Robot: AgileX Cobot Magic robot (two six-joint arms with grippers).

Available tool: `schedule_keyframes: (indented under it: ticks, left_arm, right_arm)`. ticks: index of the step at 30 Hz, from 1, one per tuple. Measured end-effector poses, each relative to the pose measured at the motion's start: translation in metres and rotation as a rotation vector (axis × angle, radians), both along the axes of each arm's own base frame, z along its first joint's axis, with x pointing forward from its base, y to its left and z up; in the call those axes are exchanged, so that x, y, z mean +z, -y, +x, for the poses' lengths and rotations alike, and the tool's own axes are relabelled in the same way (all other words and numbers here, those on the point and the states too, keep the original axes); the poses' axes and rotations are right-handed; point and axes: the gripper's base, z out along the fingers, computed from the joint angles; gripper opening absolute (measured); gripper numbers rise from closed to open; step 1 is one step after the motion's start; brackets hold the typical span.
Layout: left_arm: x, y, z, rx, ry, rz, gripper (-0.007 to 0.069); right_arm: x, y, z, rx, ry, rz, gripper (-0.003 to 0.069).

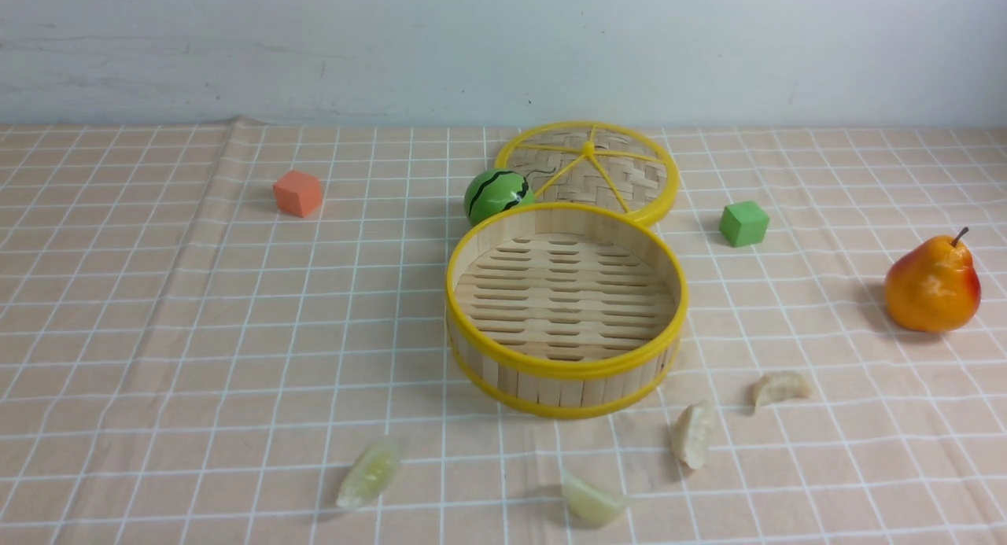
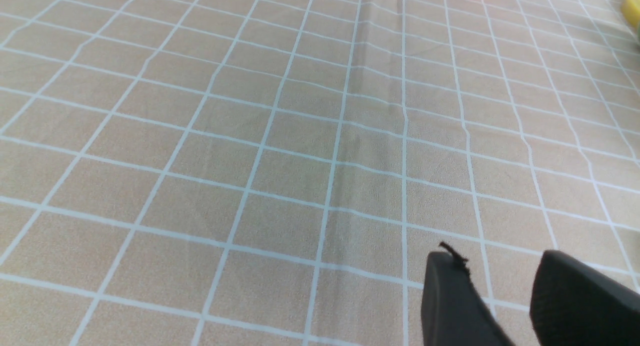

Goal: Put the dumplings into the steamer on the table with the brown tablecloth.
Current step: 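Reach for and grasp a dumpling on the table with the left gripper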

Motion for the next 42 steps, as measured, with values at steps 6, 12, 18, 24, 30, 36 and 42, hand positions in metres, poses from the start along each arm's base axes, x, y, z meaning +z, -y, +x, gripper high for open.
schedule_keyframes:
  ticks: [6, 12, 18, 24, 30, 36, 42]
  left_arm:
    - [0.000, 0.000, 0.000, 0.000, 0.000, 0.000, 0.0238]
    - [0.003, -0.001, 0.001, 0.001, 0.030, 0.020, 0.0238]
    - [0.021, 0.002, 0.005, 0.038, 0.260, -0.306, 0.0238]
    - [0.032, 0.002, 0.005, 0.126, 0.392, -1.027, 0.0238]
    - [0.031, 0.004, 0.005, 0.172, 0.378, -1.388, 0.0238]
    - [0.029, 0.006, 0.005, 0.181, 0.340, -1.452, 0.0238]
    - [0.065, 0.011, -0.002, 0.055, 0.355, -1.190, 0.0238]
  right_arm:
    - [0.000, 0.000, 0.000, 0.000, 0.000, 0.001, 0.0239]
    - [0.000, -0.001, 0.000, 0.003, -0.002, 0.036, 0.0239]
    - [0.001, -0.010, -0.001, 0.024, -0.020, 0.281, 0.0239]
    - [0.004, -0.022, -0.002, 0.043, -0.069, 0.725, 0.0239]
    - [0.014, -0.030, -0.003, 0.069, -0.076, 1.076, 0.0239]
    - [0.021, -0.020, 0.001, 0.027, 0.075, 0.996, 0.0239]
    - [0.024, -0.018, 0.002, 0.037, 0.128, 0.889, 0.0239]
